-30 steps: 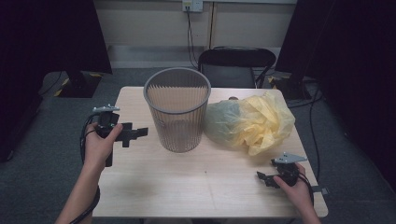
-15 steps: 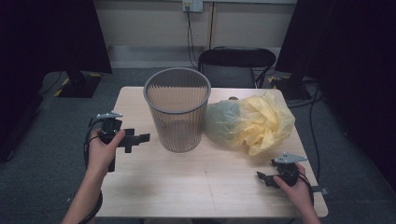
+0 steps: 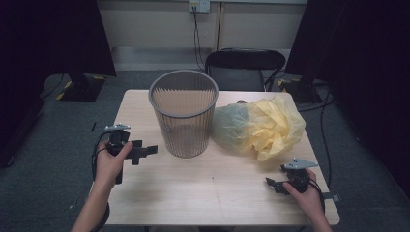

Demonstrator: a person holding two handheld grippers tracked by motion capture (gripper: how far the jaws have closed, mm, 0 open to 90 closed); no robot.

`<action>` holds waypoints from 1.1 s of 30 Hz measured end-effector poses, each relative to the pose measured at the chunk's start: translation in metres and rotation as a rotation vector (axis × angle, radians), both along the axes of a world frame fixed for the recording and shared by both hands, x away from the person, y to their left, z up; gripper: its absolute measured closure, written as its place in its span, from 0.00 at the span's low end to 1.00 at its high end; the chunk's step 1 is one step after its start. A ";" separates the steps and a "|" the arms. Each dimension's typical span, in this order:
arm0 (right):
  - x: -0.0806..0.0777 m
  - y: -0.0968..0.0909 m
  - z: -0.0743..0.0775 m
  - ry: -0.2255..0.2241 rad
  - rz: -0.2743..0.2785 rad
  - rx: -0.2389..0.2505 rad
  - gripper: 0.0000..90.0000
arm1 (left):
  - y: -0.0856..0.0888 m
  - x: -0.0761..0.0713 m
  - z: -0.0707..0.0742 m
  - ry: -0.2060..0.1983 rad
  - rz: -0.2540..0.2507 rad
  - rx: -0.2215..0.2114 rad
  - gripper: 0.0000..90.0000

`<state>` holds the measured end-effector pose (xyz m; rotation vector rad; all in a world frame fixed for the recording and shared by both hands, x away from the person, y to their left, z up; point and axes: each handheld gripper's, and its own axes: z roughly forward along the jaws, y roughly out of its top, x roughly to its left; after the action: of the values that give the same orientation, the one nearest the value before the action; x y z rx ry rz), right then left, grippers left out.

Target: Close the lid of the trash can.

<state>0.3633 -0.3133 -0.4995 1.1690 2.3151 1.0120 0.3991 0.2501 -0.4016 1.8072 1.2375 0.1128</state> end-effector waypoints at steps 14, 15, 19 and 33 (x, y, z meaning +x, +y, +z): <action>0.000 0.000 0.000 0.000 0.000 0.000 0.15 | 0.001 -0.003 -0.024 0.029 0.004 -0.002 0.18; 0.000 0.000 0.000 0.000 0.000 0.000 0.15 | 0.000 -0.003 -0.026 0.033 0.000 0.003 0.18; 0.000 0.000 0.000 0.000 0.000 0.000 0.15 | 0.000 -0.004 -0.032 0.036 -0.001 0.001 0.18; 0.000 0.000 0.000 0.000 0.000 0.000 0.15 | -0.001 -0.010 -0.061 0.071 -0.007 0.010 0.18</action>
<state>0.3633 -0.3133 -0.4995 1.1687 2.3150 1.0120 0.3890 0.2487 -0.4627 1.8384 1.2822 0.0511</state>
